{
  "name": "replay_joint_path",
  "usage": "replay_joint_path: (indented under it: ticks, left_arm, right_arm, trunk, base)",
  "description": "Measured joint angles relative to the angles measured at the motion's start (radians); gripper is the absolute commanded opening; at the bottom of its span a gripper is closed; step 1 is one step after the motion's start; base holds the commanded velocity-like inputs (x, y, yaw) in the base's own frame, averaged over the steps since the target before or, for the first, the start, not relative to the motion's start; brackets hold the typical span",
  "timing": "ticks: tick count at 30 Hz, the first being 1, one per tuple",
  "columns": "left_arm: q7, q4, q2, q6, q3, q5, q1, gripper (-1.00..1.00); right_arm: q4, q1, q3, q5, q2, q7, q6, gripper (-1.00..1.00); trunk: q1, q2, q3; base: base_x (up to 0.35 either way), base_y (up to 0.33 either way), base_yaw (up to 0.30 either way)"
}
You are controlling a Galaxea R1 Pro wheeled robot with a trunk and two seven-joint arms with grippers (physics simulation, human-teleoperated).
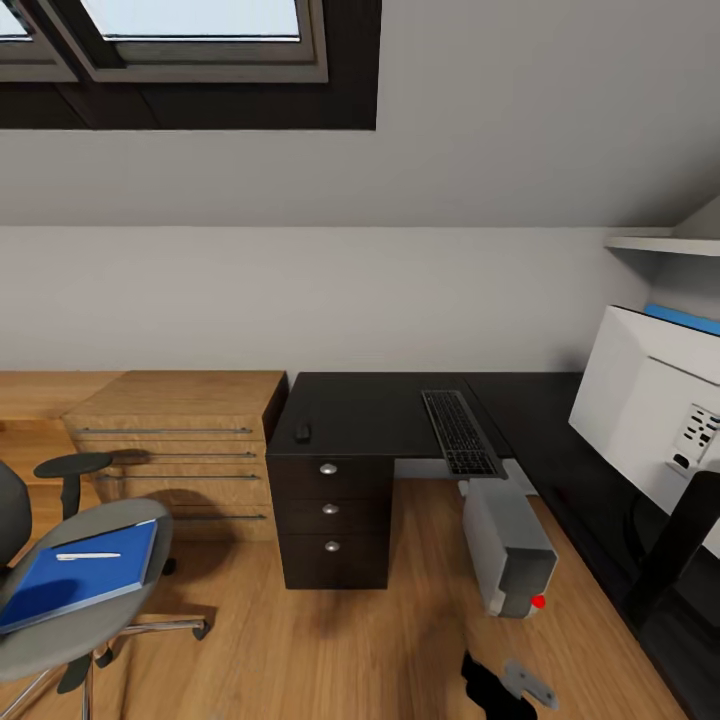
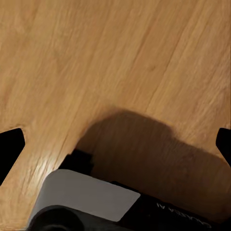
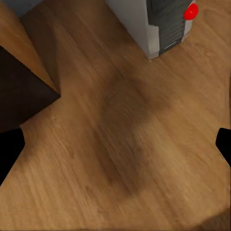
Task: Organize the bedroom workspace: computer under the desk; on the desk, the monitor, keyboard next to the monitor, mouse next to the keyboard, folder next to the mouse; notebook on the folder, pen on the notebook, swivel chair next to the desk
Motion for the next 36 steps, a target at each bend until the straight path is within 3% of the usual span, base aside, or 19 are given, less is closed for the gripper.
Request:
replay_joint_path:
  ticks: [1,2,9,12,13,22,32,36]
  left_arm:
    - [0.0,0.021,0.0,-0.009,0.0,-0.001,0.0,1.0]
    - [-0.001,0.071,0.001,-0.079,-0.002,-0.002,0.0,1.0]
    - [-0.002,0.122,-0.001,-0.225,-0.026,0.002,0.0,1.0]
    - [-0.002,0.154,-0.001,-0.259,-0.062,0.003,0.0,1.0]
    - [-0.001,0.18,0.0,-0.277,-0.1,0.003,0.0,1.0]
    - [-0.001,0.185,0.0,-0.28,-0.105,0.004,0.0,1.0]
    - [-0.001,0.185,0.002,-0.279,-0.104,0.004,0.0,1.0]
    - [-0.001,0.185,0.001,-0.279,-0.104,0.003,0.0,1.0]
  right_arm:
    - [0.001,0.002,0.0,0.008,-0.001,0.0,0.0,1.0]
    - [0.004,0.011,0.0,0.028,-0.002,0.001,0.0,1.0]
    - [0.006,0.016,0.002,0.056,-0.001,0.001,0.0,1.0]
    - [0.007,0.017,0.003,0.065,0.0,0.001,0.0,1.0]
    - [0.008,0.018,0.004,0.07,0.002,0.0,-0.001,1.0]
    - [0.007,0.018,0.01,0.073,0.002,0.0,-0.001,1.0]
    - [0.008,0.018,0.011,0.146,0.004,-0.001,-0.001,1.0]
    - [0.008,0.018,0.011,0.155,0.005,-0.002,-0.001,1.0]
  trunk:
    - [0.0,0.0,0.0]
    - [0.0,0.0,0.0]
    - [0.0,0.0,0.0]
    - [0.0,0.0,0.0]
    - [0.001,0.0,0.0]
    - [0.001,0.0,-0.006]
    - [0.001,0.0,-0.021]
    - [0.001,0.0,-0.026]
  base:
    - [0.0,0.0,0.0]
    - [0.0,0.0,0.0]
    - [0.0,0.0,0.0]
    - [-0.099,0.012,-0.019]
    - [-0.3,0.044,-0.08]
    - [-0.326,0.054,-0.125]
    - [-0.335,0.006,-0.017]
    - [-0.337,-0.004,-0.002]
